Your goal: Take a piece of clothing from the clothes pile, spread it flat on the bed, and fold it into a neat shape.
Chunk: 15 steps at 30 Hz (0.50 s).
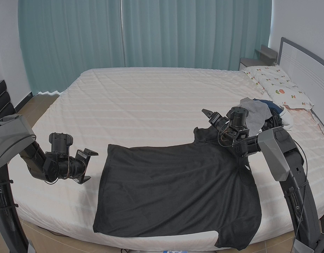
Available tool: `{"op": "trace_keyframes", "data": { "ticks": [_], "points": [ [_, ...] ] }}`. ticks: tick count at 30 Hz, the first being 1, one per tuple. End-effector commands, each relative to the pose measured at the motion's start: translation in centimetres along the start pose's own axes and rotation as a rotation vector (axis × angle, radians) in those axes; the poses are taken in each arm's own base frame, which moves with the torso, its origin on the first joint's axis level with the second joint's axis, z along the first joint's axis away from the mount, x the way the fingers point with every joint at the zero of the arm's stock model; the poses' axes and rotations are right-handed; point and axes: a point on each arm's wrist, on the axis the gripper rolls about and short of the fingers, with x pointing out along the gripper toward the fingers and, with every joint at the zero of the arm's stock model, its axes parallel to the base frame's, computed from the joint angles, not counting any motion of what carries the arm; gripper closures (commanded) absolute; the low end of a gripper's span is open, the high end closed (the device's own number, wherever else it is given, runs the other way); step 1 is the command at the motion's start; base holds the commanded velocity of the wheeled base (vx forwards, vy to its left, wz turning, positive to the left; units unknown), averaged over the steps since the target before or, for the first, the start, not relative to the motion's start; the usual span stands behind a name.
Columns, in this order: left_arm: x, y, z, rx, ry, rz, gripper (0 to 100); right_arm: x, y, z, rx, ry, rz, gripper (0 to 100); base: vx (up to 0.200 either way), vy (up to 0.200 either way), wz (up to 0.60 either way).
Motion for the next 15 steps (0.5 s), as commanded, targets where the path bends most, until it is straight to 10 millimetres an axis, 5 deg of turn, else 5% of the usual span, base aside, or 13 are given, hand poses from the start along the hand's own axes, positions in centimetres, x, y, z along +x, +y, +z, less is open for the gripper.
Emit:
{"op": "trace_keyframes", "data": {
  "ticks": [1,9,15],
  "points": [
    [0.0,0.0,0.0,0.001,0.002,0.0,0,0.1,-1.6,-0.7,0.002,0.009,-0.054,0,0.0,0.0,0.0],
    [0.0,0.1,-0.3,0.005,0.01,0.004,0,-2.0,-0.7,2.1,0.006,0.032,-0.185,0,0.0,0.0,0.0],
    [0.0,0.1,-0.3,0.005,0.011,0.003,0,-3.3,-3.2,3.8,-0.026,0.039,-0.252,0,0.0,0.0,0.0]
  ]
}}
